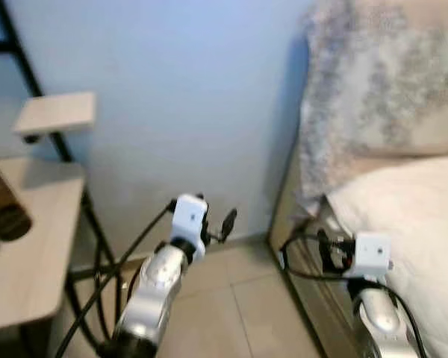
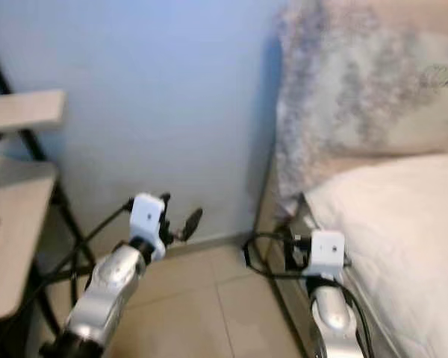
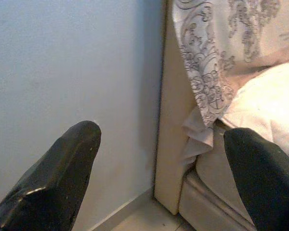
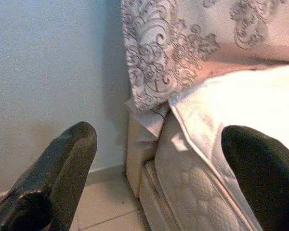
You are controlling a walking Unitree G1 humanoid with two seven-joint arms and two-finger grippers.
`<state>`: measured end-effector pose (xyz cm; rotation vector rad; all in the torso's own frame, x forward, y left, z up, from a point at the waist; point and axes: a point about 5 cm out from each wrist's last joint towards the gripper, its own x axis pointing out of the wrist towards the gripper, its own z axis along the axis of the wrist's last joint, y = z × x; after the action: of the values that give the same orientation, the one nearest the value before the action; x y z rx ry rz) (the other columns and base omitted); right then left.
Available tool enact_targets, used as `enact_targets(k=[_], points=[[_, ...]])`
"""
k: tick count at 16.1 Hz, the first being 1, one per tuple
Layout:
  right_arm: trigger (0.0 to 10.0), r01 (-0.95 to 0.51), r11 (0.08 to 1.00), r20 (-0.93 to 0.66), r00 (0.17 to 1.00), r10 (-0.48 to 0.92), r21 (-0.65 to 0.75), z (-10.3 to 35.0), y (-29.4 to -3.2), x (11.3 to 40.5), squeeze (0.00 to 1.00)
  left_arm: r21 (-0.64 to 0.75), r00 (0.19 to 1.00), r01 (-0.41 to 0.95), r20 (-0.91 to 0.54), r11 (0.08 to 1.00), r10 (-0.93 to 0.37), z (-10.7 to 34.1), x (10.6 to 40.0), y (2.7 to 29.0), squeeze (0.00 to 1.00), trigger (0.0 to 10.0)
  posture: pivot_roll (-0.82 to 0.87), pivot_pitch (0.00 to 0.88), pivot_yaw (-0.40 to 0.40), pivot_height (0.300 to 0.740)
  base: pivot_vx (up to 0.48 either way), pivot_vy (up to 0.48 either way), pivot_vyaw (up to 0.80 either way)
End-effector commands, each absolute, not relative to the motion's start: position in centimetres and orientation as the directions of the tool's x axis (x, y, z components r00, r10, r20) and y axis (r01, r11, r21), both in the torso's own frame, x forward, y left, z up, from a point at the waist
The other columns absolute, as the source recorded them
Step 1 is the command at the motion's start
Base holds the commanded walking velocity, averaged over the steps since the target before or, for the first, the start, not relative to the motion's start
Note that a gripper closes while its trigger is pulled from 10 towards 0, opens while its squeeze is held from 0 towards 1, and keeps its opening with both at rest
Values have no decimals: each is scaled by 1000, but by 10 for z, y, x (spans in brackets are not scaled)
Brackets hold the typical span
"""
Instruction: Clean up the room
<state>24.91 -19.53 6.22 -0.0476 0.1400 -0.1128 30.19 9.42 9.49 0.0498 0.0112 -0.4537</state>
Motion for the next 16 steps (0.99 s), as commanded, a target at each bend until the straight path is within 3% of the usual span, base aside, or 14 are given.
enact_targets(k=[1,4,8,10,13,16], points=[[10000,123,992,-138,982,-128,-41,63,-198,248,0,57,903,430,-42,901,-428,89,302,99,0,10000,144,0,-24,736,0,0,-694],[10000,112,992,-152,981,-118,-52,60,-199,243,0,36,886,464,-48,885,-462,87,299,97,0,10000,146,0,-31,736,0,-412,-694],[10000,123,991,-137,982,-130,-55,62,-200,249,0,78,873,488,-35,869,-487,88,302,96,0,10000,152,0,-21,736,0,0,-698],[10000,202,979,-91,975,-203,-24,73,-217,260,0,16,885,465,-12,885,-465,92,305,101,0,10000,143,0,-9,736,0,0,-734],[10000,192,981,-57,979,-193,-24,77,-213,260,0,52,860,509,10,859,-510,96,306,93,0,10000,141,0,-6,736,0,-414,-738],[10000,278,960,-30,960,-279,-26,79,-221,258,0,62,846,531,28,845,-533,100,309,91,0,10000,135,0,1,736,0,-456,-738]])
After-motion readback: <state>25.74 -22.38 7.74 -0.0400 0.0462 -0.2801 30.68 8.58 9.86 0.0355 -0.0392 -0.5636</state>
